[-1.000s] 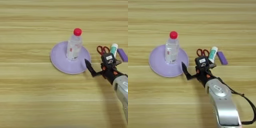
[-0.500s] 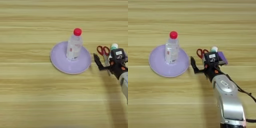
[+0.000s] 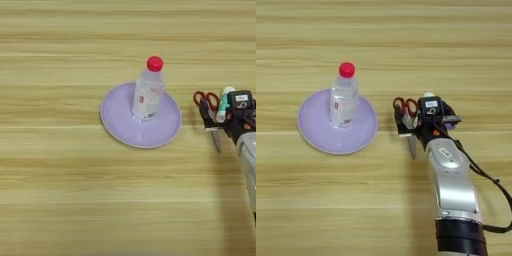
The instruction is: Move the objects on the table
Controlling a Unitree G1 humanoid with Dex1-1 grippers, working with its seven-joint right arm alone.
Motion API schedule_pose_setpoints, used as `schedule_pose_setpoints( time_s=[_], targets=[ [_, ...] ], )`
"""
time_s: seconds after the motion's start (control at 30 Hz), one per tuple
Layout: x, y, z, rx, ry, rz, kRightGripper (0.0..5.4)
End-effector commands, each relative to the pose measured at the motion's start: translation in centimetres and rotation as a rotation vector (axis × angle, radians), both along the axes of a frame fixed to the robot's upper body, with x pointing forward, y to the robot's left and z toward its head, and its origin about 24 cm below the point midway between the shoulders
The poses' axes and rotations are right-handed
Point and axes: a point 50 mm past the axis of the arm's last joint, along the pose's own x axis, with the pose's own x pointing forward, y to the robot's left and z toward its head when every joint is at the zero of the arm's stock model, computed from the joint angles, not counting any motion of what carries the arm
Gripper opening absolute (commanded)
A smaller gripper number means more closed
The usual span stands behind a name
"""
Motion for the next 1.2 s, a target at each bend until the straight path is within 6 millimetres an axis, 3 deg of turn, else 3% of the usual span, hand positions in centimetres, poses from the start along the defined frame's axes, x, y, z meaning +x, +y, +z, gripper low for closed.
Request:
schedule_pose_setpoints(
  time_s=[0.03,0.7,1.2],
  targets=[
    [1.7,-0.6,3.1,-0.065,-0.144,-0.009,5.38],
    [3.3,-1.5,0.4,0.010,-0.087,-0.092,5.38],
    [3.7,-1.9,-0.5,0.077,-0.059,-0.101,5.23]
  ],
)
